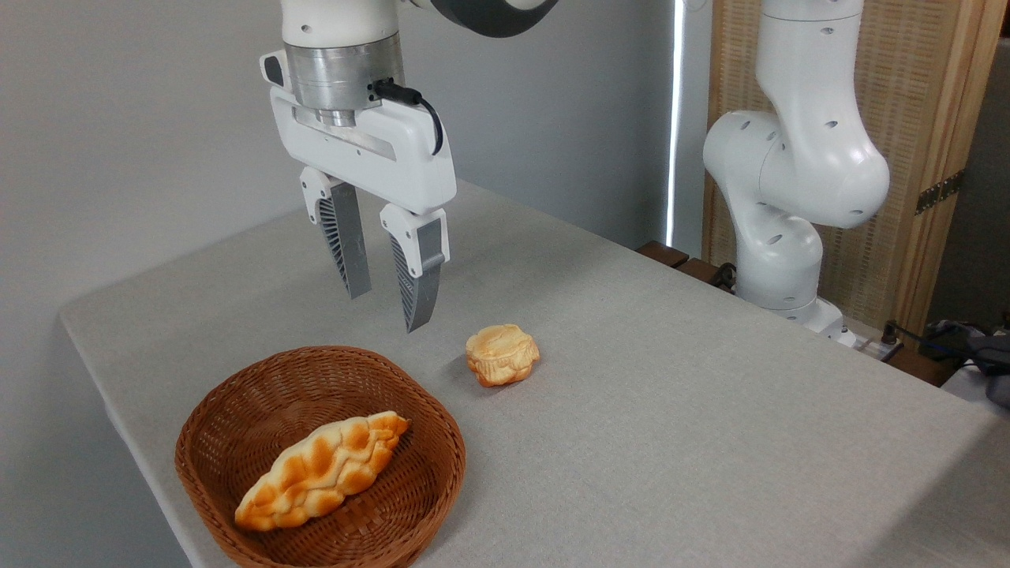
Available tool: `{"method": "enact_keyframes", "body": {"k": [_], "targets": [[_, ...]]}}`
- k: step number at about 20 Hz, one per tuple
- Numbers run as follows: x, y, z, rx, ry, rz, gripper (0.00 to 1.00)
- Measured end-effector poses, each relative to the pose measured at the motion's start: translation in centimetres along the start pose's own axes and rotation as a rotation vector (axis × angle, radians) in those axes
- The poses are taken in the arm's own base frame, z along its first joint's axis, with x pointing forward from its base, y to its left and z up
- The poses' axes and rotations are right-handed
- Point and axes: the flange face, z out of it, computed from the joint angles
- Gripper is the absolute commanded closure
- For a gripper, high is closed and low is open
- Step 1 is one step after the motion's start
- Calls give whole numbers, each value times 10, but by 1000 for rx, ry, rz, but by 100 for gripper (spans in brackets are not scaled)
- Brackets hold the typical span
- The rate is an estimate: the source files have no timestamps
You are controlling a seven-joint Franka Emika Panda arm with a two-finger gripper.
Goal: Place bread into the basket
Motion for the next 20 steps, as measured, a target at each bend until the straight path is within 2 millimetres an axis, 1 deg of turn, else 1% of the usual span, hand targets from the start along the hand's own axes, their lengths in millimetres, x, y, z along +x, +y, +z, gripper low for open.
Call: {"method": "enact_keyframes", "body": {"k": [6, 13, 16, 20], "targets": [[1, 0, 2, -2, -3, 1, 0], [12, 8, 24, -23, -35, 24, 0], [12, 20, 45, -48, -73, 62, 0], [2, 48, 79, -91, -141, 150, 0]]}}
